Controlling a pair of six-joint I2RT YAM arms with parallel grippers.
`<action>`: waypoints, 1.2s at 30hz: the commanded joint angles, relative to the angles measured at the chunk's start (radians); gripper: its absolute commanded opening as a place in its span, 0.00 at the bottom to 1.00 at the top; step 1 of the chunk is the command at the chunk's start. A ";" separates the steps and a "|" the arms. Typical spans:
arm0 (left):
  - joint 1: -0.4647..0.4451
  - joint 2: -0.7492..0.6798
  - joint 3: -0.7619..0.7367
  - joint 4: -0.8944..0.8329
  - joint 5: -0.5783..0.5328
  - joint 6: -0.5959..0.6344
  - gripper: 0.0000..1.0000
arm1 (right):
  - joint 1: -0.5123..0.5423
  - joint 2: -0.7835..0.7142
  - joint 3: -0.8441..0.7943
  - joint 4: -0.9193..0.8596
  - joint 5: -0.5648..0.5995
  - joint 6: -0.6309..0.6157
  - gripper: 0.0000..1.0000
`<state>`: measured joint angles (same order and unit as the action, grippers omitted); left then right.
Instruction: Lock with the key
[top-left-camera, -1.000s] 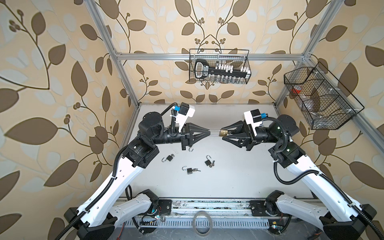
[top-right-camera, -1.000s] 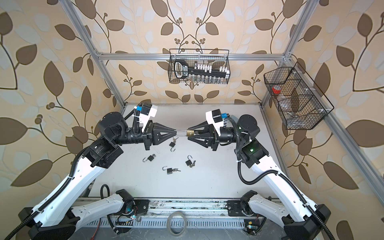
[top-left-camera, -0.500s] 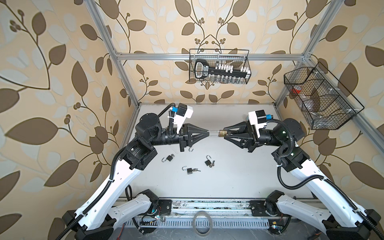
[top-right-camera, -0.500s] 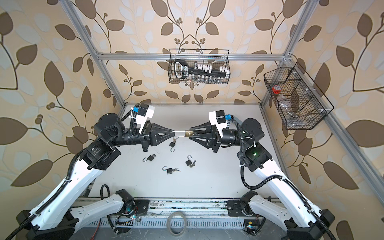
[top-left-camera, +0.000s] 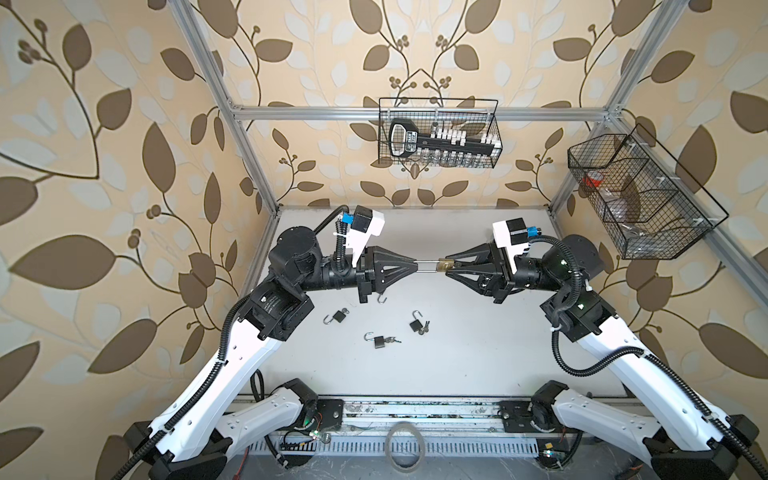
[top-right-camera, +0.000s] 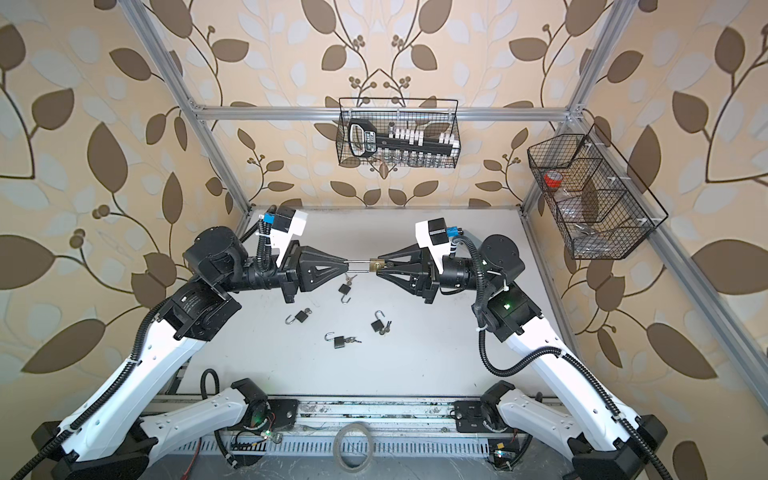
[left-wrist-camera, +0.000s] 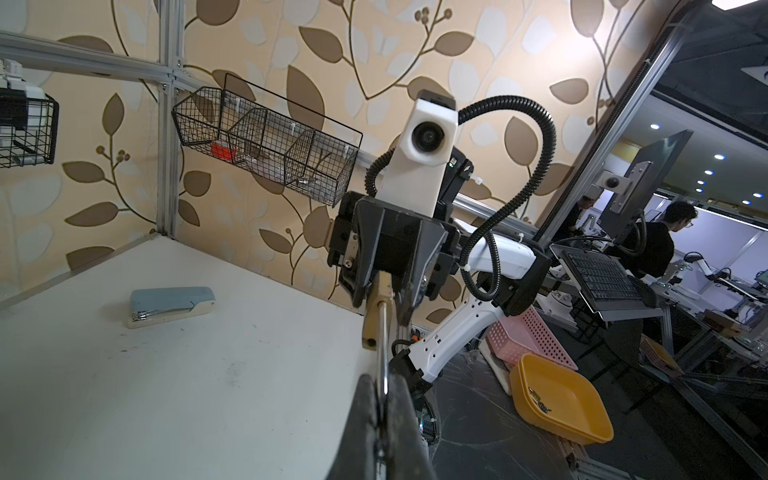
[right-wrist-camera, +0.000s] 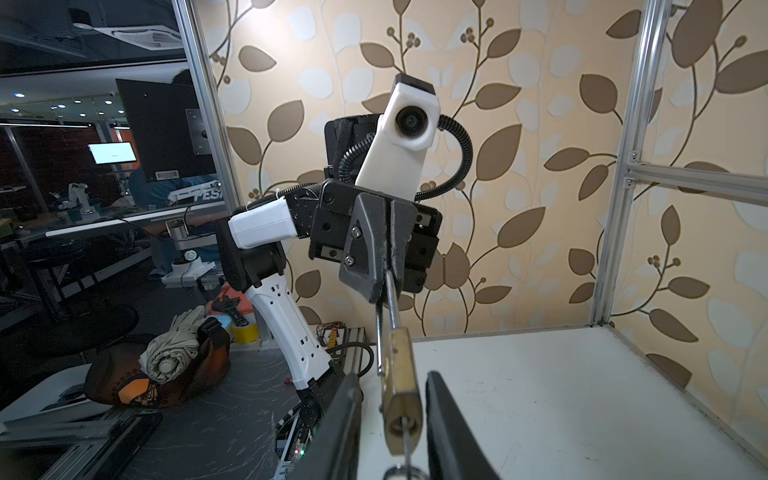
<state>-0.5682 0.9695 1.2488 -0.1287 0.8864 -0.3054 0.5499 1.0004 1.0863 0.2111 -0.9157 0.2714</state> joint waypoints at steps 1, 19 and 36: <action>0.002 -0.024 0.023 0.060 0.026 0.022 0.00 | 0.006 0.000 -0.006 0.007 -0.016 0.012 0.25; 0.001 -0.019 0.079 -0.045 0.018 0.180 0.00 | 0.010 -0.014 0.017 0.003 -0.048 0.082 0.00; -0.075 0.035 0.025 0.076 0.077 0.106 0.00 | 0.210 0.096 0.071 0.033 0.150 0.015 0.00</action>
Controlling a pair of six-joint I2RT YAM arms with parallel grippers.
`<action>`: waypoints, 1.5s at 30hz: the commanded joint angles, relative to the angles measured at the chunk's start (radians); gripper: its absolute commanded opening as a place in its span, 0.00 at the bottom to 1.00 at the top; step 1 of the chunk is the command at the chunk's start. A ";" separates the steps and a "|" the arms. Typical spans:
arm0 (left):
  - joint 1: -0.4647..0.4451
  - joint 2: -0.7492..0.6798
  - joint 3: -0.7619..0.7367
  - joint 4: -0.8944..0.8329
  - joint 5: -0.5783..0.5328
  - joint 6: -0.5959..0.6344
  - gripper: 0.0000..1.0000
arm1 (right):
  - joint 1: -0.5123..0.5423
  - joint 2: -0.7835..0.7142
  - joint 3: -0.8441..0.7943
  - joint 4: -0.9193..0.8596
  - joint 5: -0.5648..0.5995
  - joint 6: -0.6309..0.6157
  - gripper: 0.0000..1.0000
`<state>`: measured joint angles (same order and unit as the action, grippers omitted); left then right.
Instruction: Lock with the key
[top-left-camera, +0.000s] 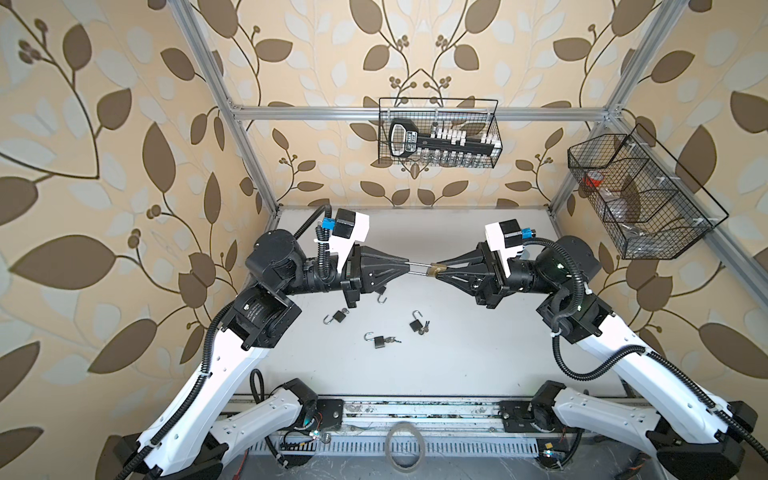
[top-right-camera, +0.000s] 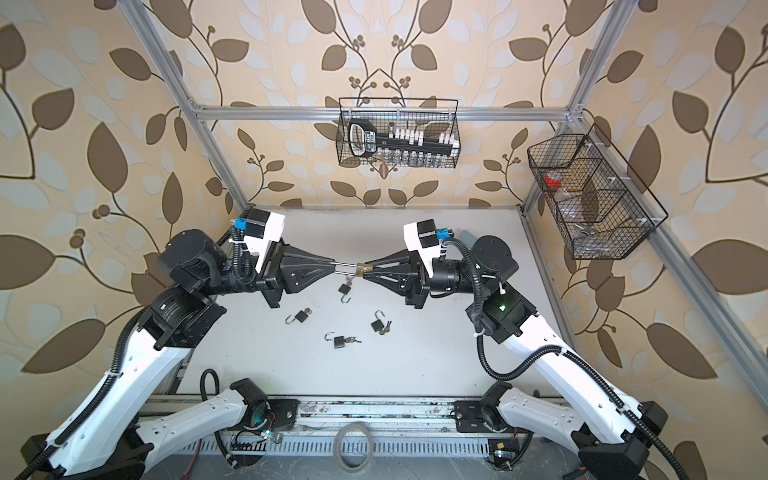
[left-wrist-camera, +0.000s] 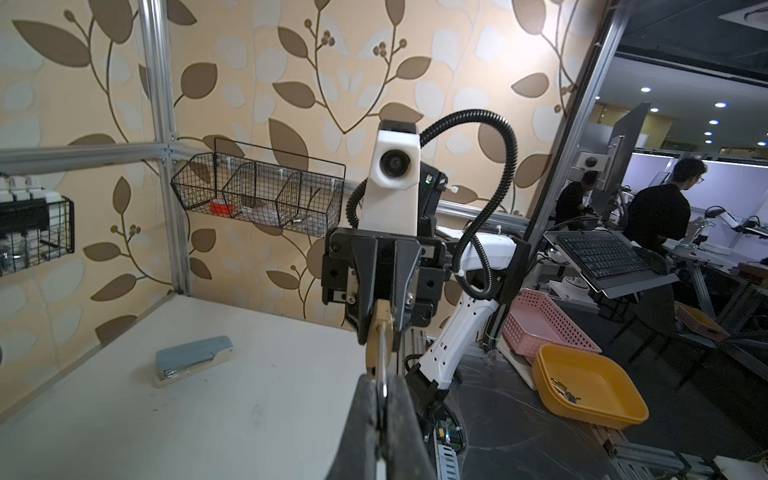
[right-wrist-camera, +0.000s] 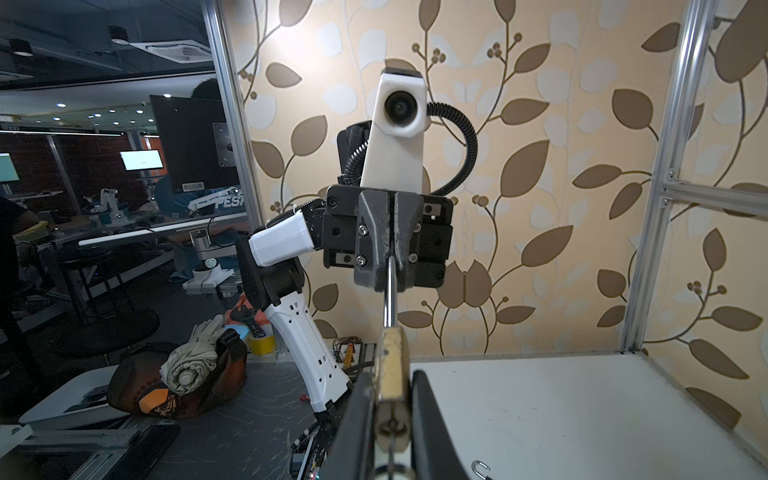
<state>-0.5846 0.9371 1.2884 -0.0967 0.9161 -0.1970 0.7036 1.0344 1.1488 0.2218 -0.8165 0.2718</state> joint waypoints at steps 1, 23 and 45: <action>-0.058 0.068 -0.015 0.032 0.047 0.003 0.00 | 0.057 0.060 0.006 0.032 0.067 0.019 0.00; -0.179 0.091 -0.002 -0.112 0.005 0.103 0.00 | 0.077 0.088 0.070 -0.019 0.164 -0.067 0.00; -0.214 0.165 -0.030 -0.012 0.024 0.055 0.00 | 0.137 0.092 0.086 -0.015 0.077 -0.144 0.00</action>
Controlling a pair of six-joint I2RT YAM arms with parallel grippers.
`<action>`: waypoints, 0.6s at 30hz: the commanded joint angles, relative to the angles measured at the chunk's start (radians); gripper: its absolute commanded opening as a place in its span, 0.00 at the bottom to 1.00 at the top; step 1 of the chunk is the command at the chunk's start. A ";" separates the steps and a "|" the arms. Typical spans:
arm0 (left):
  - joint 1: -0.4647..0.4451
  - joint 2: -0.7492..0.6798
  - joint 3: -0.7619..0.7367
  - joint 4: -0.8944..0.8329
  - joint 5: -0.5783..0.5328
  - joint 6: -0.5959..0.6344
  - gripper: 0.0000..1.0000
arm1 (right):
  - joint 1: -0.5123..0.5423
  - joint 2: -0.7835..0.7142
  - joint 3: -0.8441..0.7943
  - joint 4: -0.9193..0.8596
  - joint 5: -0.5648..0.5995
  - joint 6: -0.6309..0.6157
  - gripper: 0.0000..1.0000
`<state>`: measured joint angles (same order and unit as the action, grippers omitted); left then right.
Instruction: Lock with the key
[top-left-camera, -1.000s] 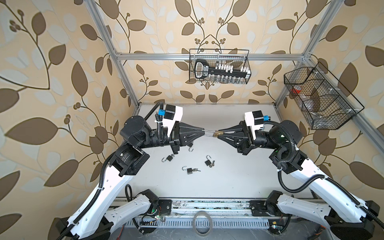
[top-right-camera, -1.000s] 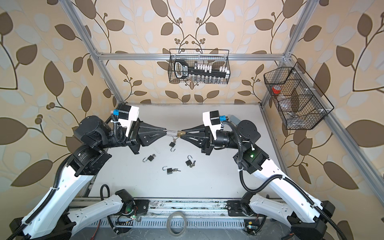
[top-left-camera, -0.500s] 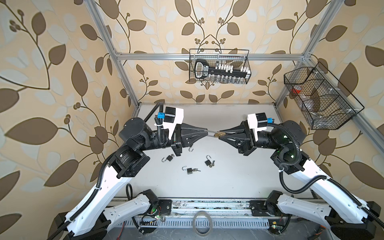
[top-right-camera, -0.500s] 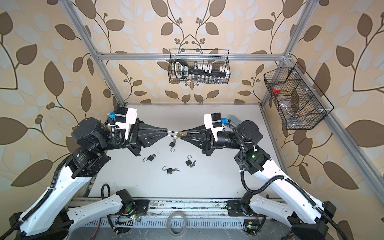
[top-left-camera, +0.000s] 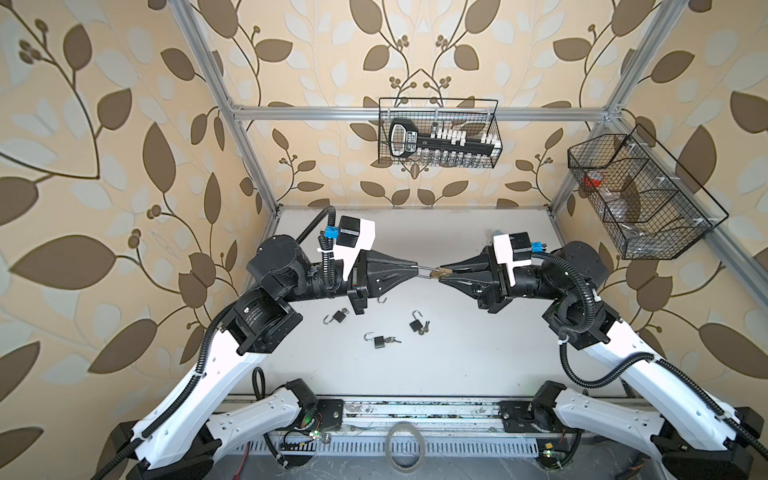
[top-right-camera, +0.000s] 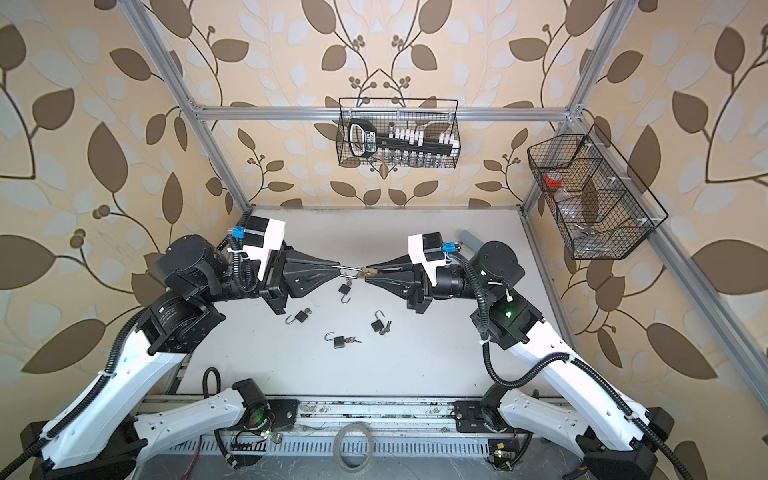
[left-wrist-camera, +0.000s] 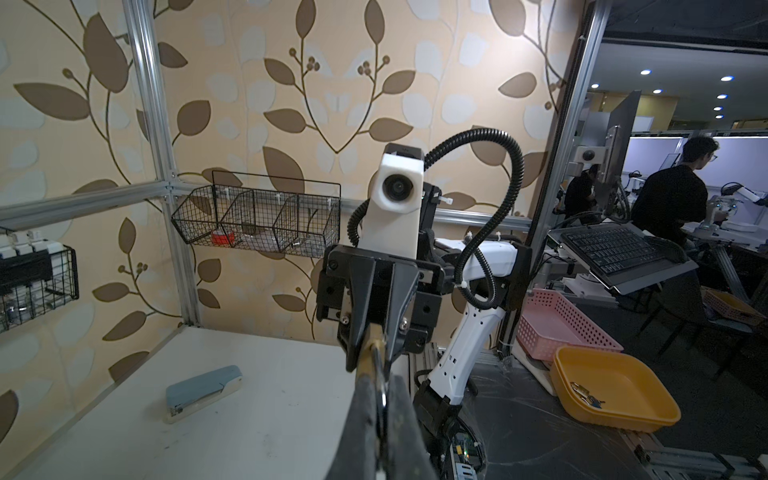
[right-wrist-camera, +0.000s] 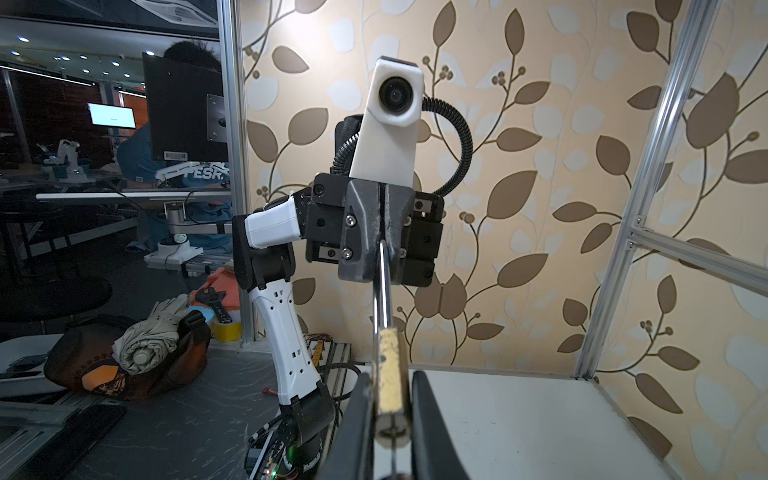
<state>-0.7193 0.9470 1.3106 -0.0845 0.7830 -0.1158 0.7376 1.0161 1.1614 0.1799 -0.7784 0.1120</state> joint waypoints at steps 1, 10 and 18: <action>-0.091 0.170 -0.044 -0.027 0.159 -0.024 0.00 | 0.129 0.126 0.094 0.008 0.053 -0.003 0.00; -0.094 0.053 -0.079 -0.150 0.029 0.074 0.00 | 0.021 0.008 -0.034 0.111 0.113 0.061 0.00; -0.094 0.029 -0.086 -0.232 -0.016 0.117 0.00 | -0.031 -0.068 -0.058 0.156 0.075 0.100 0.00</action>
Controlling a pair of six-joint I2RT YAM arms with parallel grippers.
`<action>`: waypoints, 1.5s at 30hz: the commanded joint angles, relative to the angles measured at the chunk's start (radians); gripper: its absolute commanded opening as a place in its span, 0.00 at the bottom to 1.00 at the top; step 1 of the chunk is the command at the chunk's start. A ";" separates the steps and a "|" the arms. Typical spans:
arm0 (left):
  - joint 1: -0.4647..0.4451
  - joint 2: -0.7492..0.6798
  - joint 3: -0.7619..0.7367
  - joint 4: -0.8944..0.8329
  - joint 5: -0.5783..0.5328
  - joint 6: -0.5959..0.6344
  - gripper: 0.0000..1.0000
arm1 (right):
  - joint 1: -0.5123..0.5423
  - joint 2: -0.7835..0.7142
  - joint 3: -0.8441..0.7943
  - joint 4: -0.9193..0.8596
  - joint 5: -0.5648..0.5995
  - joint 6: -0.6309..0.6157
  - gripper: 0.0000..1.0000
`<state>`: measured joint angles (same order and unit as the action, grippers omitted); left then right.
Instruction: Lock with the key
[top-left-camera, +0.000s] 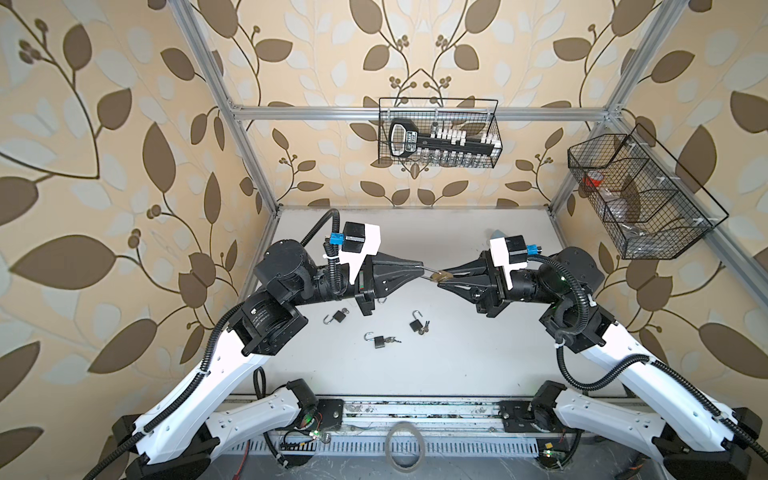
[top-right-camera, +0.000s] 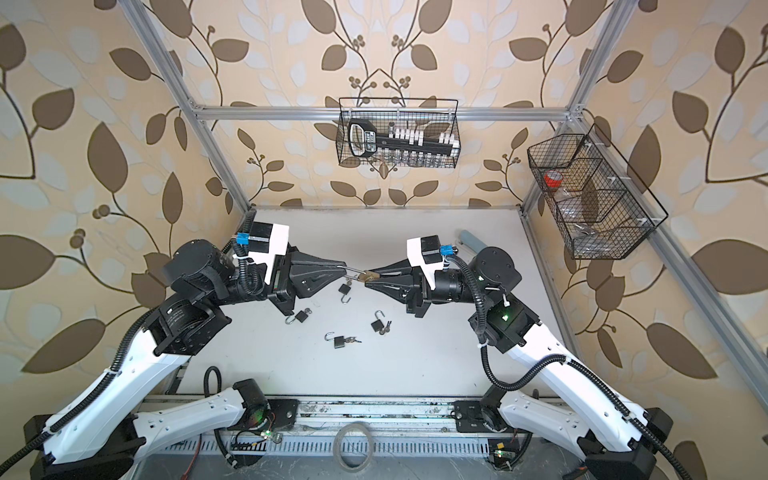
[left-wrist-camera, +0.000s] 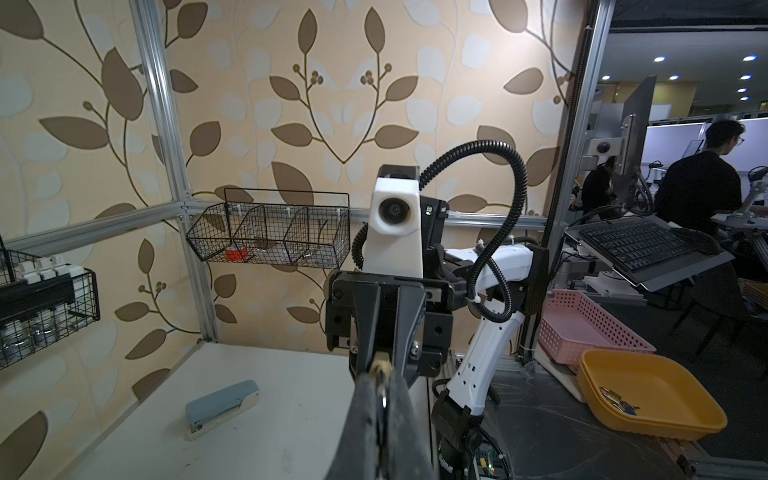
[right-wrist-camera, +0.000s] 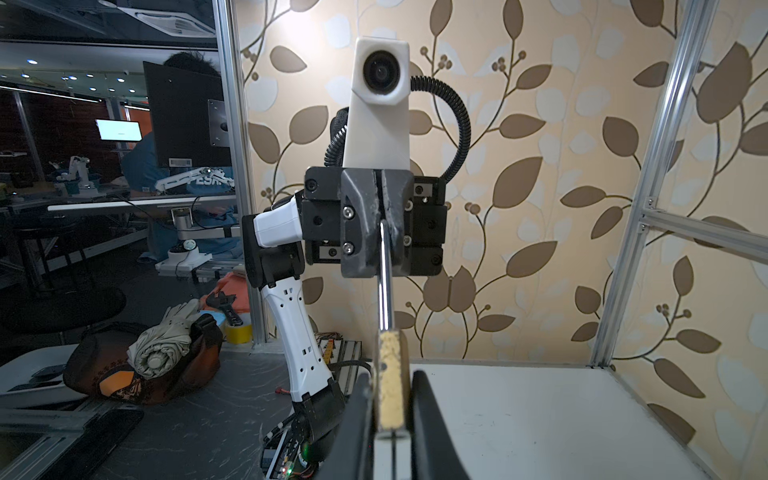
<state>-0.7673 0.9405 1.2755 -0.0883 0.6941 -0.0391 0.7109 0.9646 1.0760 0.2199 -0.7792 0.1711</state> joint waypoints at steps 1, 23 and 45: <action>-0.045 0.030 -0.054 -0.233 0.069 0.044 0.00 | -0.004 -0.022 0.029 0.115 0.075 0.045 0.00; -0.040 -0.010 -0.074 -0.306 0.052 0.086 0.00 | -0.011 -0.006 0.223 -0.213 0.112 0.038 0.00; -0.046 0.034 -0.045 -0.239 0.063 0.049 0.00 | 0.009 0.064 0.251 -0.401 0.127 -0.130 0.00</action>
<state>-0.7803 0.9592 1.2469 -0.2607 0.7334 0.0254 0.7395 1.0245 1.3575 -0.2230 -0.7208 0.1165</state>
